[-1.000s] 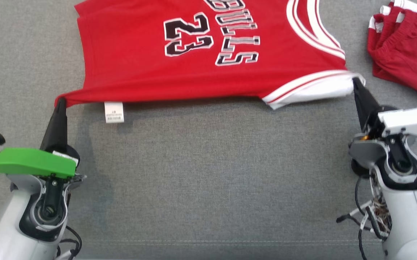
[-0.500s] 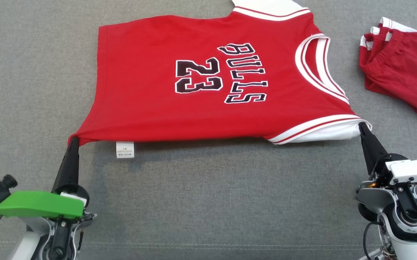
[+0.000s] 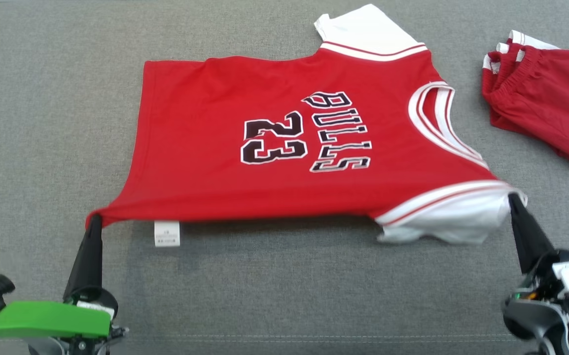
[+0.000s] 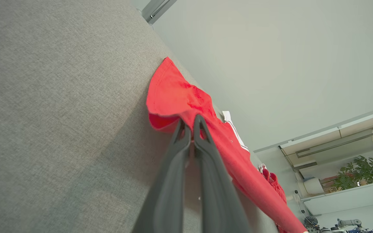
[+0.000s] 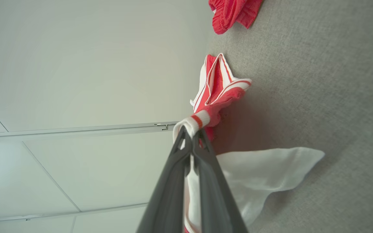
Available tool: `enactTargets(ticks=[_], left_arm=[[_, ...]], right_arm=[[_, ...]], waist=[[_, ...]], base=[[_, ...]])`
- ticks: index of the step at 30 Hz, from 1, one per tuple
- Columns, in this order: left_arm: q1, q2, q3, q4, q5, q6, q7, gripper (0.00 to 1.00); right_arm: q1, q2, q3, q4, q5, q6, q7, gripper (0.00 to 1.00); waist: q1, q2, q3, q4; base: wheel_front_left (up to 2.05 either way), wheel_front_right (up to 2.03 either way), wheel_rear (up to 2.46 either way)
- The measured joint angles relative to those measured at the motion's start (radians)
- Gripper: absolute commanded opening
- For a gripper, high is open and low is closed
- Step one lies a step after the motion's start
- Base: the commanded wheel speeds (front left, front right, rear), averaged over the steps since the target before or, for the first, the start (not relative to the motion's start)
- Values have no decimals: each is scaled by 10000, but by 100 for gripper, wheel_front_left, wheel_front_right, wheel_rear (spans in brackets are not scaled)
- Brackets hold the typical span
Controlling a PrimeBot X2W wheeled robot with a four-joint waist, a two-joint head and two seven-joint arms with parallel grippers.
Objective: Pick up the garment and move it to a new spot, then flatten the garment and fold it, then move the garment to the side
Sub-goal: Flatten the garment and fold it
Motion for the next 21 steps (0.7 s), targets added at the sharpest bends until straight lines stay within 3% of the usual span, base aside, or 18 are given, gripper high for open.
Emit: enactTargets(ticks=[6, 14, 21], left_arm=[[631, -207, 113, -71, 104, 113, 2, 0], [895, -291, 96, -128, 282, 197, 0, 0], [931, -428, -336, 240, 635, 199, 0, 0]], right_arm=[[1032, 71, 59, 77, -2, -2, 4, 0], [1031, 63, 176, 186, -213, 0, 8, 0], [677, -282, 353, 686, -1122, 0, -10, 0]], waist=[[0, 0, 7, -19], [0, 0, 117, -110], [0, 0, 301, -156]], base=[[0, 0, 0], [0, 0, 0], [0, 0, 0]])
